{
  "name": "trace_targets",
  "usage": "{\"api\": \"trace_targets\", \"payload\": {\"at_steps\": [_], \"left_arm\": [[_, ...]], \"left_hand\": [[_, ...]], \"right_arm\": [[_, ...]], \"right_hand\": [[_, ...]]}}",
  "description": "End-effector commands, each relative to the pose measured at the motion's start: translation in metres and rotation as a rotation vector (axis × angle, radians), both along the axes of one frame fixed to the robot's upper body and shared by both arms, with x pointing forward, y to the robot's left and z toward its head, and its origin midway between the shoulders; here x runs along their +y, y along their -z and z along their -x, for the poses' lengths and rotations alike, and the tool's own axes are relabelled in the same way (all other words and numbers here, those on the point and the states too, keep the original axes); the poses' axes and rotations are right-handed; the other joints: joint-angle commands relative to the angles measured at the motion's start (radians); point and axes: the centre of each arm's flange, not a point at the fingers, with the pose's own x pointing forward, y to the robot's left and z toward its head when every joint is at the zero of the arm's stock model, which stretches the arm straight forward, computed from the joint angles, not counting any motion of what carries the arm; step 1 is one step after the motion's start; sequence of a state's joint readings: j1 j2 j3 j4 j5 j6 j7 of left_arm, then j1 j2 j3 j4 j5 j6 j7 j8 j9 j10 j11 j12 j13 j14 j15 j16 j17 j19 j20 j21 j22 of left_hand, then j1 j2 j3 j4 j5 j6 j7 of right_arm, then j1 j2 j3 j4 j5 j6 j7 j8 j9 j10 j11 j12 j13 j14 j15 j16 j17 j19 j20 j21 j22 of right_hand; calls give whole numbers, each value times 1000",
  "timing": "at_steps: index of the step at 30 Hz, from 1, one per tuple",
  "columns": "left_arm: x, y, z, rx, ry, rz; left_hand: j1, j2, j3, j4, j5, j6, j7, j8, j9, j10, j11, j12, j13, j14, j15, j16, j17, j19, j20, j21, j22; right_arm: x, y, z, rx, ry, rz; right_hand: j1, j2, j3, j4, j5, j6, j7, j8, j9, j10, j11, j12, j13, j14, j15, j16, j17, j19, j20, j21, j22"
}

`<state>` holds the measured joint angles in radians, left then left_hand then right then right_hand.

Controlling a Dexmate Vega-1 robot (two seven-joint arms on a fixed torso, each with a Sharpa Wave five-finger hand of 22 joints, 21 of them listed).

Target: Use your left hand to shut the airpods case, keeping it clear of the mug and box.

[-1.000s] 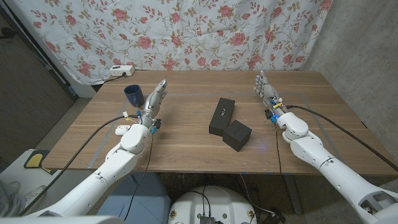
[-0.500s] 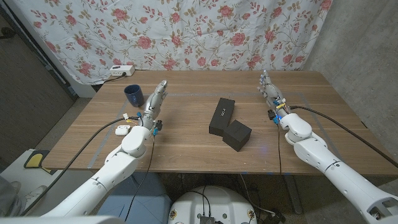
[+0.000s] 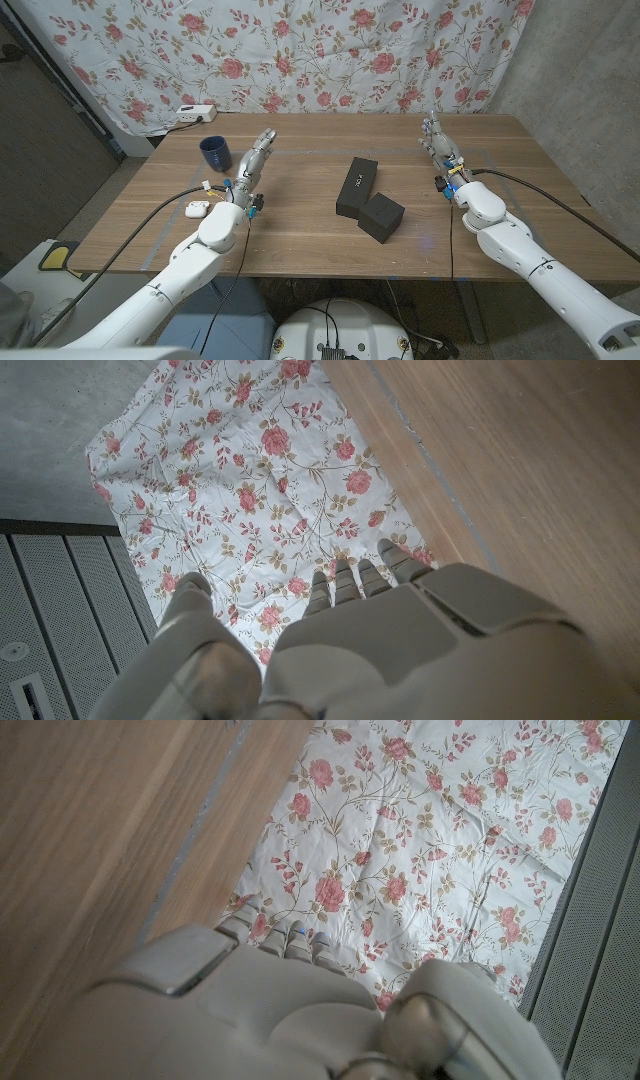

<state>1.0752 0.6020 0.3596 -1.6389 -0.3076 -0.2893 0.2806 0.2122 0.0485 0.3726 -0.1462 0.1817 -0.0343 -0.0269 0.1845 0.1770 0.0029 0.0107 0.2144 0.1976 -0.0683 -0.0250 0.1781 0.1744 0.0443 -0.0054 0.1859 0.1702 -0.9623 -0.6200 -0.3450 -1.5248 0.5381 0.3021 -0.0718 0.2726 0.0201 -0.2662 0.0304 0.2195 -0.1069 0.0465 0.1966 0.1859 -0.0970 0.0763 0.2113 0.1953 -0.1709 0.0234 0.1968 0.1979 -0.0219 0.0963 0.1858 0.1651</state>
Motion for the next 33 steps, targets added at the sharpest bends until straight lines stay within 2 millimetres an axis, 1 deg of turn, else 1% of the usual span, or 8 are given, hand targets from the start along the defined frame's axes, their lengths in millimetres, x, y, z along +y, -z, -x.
{"api": "trace_targets", "payload": {"at_steps": [1,4,8,9,11,19,30,33], "left_arm": [[-2,3,10,-35,-50,-79],[0,2,15,-57,-108,-126],[4,8,19,-47,-87,-37],[5,8,22,-58,-106,-53],[7,7,25,-66,-128,-83],[13,10,36,-84,-213,-93],[18,18,46,-98,-236,-83],[20,17,48,-102,-246,-90]], "left_hand": [[11,-1,6,-2,2,-7,6,-1,0,-4,-1,-3,2,-13,1,-3,2,-6,0,-1,3],[12,-2,6,-2,2,-8,6,-1,0,-3,1,-3,2,-14,2,-2,2,-9,0,-2,3],[13,-2,6,-2,1,-10,7,-2,0,-4,-2,-3,2,-18,1,-3,2,-12,0,-2,3],[14,-3,6,-3,1,-11,6,-2,0,-5,0,-3,2,-19,2,-3,1,-12,1,-2,3],[15,-4,5,-3,0,-11,6,-2,0,-4,-1,-3,2,-19,2,-2,1,-13,1,-2,3],[23,-8,6,-8,-1,-13,14,-2,0,-4,-3,-3,2,-21,4,-1,1,-17,4,-2,2],[28,-16,4,-10,-1,-10,16,0,0,0,3,-1,2,-23,8,0,1,-22,9,-2,2],[31,-26,0,-11,-2,-3,20,3,0,16,0,6,2,-3,-2,8,2,10,-12,11,2]], "right_arm": [[-12,0,-3,4,73,3],[-13,1,-4,-6,69,-4],[-12,1,-7,-18,27,-12],[-12,1,-8,-22,12,-9],[-11,1,-9,-39,-13,-9],[-8,-2,-8,-45,15,31],[-11,-1,-2,-44,54,47],[-12,0,-2,-41,58,46]], "right_hand": [[-5,2,-6,-1,6,4,-1,5,3,-1,3,1,0,-58,1,7,5,6,3,9,5],[-5,3,-6,-1,6,4,0,4,3,-4,4,-1,0,-60,0,6,4,6,2,8,5],[-2,7,-4,-1,9,0,0,2,3,-11,-1,-4,0,-63,4,5,3,0,-6,5,5],[2,12,-2,-2,12,1,0,2,3,-22,27,-9,-1,-68,29,2,2,0,-11,4,5],[5,15,0,-4,15,-17,6,-6,3,-35,38,-14,-1,-78,43,-2,1,-7,-13,2,5],[10,26,4,-4,18,-30,7,-8,3,-52,29,-19,-2,-94,29,-6,0,-21,-21,-2,5],[10,33,7,-2,20,-27,4,-6,4,-50,19,-17,-2,-93,23,-4,0,-23,-24,-2,5],[10,35,8,-2,20,-25,3,-5,4,-49,19,-16,-2,-92,22,-3,0,-23,-25,-2,5]]}}
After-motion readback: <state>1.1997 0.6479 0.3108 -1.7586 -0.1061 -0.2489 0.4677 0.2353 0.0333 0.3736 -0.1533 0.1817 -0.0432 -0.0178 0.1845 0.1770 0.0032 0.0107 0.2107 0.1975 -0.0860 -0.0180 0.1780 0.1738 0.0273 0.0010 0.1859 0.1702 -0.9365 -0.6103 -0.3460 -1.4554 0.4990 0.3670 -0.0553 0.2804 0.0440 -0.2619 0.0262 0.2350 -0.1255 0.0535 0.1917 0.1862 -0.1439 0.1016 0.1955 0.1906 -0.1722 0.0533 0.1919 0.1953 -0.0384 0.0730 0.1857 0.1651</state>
